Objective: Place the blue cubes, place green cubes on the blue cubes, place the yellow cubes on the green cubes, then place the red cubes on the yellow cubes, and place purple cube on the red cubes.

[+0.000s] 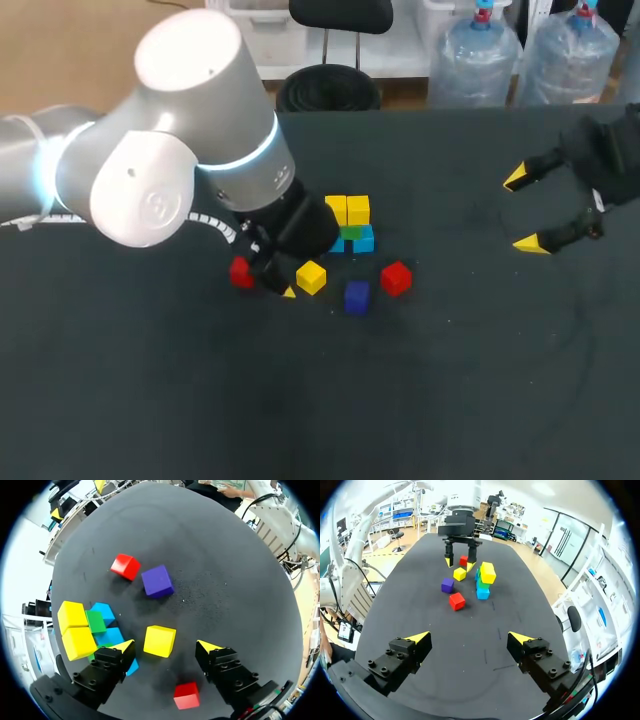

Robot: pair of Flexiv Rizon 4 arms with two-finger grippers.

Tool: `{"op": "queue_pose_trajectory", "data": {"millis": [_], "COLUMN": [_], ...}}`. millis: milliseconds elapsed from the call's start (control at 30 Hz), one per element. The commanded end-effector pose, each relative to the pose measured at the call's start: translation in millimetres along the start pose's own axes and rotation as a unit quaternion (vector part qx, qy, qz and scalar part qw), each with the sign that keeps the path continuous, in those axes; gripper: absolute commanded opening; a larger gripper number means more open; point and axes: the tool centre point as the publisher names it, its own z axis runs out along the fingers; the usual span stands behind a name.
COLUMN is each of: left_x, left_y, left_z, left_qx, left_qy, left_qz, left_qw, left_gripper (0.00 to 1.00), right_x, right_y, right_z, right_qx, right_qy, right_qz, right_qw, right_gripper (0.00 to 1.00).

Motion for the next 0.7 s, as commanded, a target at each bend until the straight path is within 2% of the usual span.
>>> {"op": "queue_pose_trajectory", "data": {"millis": [33, 700], "left_x": [0.5, 8.7], "left_y": [2.2, -0.8], "left_z": [4.2, 12.6], "left_qx": [0.003, 0.015], "left_qy": [0.0, 0.005], "left_qz": [-0.001, -0.007], "left_qw": [1.0, 1.0], "left_gripper": [0.78, 0.75], "right_x": [0.5, 0.5], "right_y": [-1.1, -1.1], "right_z": [1.3, 1.3], "right_qx": [-0.001, -0.001], "right_qy": [-0.001, -0.001], "right_qz": [0.0, 0.0], "right_qw": [1.0, 1.0], "right_gripper": [1.0, 1.0]}}
